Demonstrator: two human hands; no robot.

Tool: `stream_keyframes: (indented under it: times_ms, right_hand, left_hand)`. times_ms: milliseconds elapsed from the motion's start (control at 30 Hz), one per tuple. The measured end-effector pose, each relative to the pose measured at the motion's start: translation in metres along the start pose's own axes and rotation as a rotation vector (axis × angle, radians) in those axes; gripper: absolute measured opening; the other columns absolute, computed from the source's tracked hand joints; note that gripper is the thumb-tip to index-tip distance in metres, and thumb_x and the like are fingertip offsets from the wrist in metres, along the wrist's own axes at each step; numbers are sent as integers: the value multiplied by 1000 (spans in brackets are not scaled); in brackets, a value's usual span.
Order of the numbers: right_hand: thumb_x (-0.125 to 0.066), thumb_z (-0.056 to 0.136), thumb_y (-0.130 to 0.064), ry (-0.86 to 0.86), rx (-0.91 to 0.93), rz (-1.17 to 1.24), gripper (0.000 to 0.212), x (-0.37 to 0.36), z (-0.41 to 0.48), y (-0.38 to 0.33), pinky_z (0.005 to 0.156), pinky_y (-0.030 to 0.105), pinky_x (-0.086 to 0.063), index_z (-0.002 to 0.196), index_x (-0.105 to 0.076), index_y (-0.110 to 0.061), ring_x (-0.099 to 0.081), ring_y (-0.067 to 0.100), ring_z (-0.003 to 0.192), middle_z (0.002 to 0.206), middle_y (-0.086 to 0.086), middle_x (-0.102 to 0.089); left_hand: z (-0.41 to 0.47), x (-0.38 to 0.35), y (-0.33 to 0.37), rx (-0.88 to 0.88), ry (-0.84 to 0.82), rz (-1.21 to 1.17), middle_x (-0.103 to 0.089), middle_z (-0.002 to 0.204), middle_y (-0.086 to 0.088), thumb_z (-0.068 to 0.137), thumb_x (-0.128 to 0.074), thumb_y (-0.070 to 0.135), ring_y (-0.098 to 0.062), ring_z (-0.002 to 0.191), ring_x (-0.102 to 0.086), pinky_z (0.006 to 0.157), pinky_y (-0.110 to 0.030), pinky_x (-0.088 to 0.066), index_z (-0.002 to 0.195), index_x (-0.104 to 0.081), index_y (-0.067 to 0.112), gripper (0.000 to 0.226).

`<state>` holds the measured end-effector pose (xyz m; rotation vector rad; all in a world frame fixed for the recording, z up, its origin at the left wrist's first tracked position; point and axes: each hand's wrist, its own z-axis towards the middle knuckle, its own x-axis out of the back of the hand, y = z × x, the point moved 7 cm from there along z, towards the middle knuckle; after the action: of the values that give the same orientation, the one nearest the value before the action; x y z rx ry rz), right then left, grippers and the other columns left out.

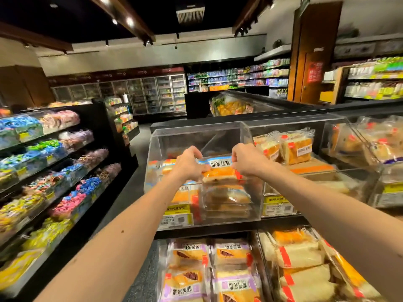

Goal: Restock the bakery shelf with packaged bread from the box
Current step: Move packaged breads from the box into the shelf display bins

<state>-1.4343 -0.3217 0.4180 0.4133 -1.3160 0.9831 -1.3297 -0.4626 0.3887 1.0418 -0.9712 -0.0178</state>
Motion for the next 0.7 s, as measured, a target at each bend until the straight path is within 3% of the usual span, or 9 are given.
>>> stream_keyframes:
  times_ms: [100,200,267,367,433,500,600,700]
  right_hand:
    - [-58,90,-3,-127,19,-139,28,-13,4,-2,79,34,-45,117,-59,-4,-61,35,112,120,17,-63]
    - [-62,88,2,-247,22,-197,32,-24,6,-3,72,32,-45,119,-57,1,-63,34,105,119,20,-62]
    - [-68,86,-2,-325,18,-199,32,-30,9,0,62,28,-44,117,-59,-1,-62,28,86,105,16,-64]
    - [-72,86,-13,-393,17,-192,28,-35,13,4,48,23,-38,110,-61,-4,-57,16,64,79,4,-57]
    - [-69,88,-15,-374,23,-176,17,-33,13,4,46,22,-35,99,-58,-8,-52,12,59,73,2,-54]
    - [-68,90,-17,-321,37,-146,14,-29,10,1,46,21,-34,94,-55,-12,-51,12,59,78,3,-57]
    - [-64,92,-24,-174,84,-60,15,-15,4,-6,60,25,-43,97,-65,-10,-60,21,73,99,10,-68]
    - [-64,91,-38,-27,187,64,21,-3,-17,-24,78,33,-51,102,-70,-21,-64,26,94,104,5,-71]
  left_hand:
    - [7,-20,2,-38,-85,142,-61,74,-7,82,-74,12,-18,54,-58,55,-28,-51,87,-61,17,15]
    - [9,-28,3,-59,-122,273,-63,77,1,84,-67,8,-22,68,-64,50,-20,-49,81,-65,18,11]
    - [8,-35,3,-31,-242,307,-61,75,7,89,-63,7,-30,78,-70,48,-21,-52,85,-70,16,12]
    - [3,-40,6,-26,-348,339,-47,105,1,94,-55,3,-34,81,-67,45,-23,-56,101,-73,7,20]
    - [1,-40,7,-40,-354,339,-52,104,-3,94,-53,3,-37,80,-69,51,-26,-58,90,-74,6,22]
    - [-2,-34,10,-58,-305,361,-61,92,-11,94,-54,9,-36,85,-71,55,-25,-56,81,-73,7,23]
    - [-10,-6,24,-137,-107,363,-69,83,-11,92,-61,16,-20,67,-59,61,-28,-51,67,-69,21,27]
    - [-38,36,33,-223,56,362,-71,82,-1,91,-64,25,-16,78,-60,73,-27,-47,76,-72,22,17]
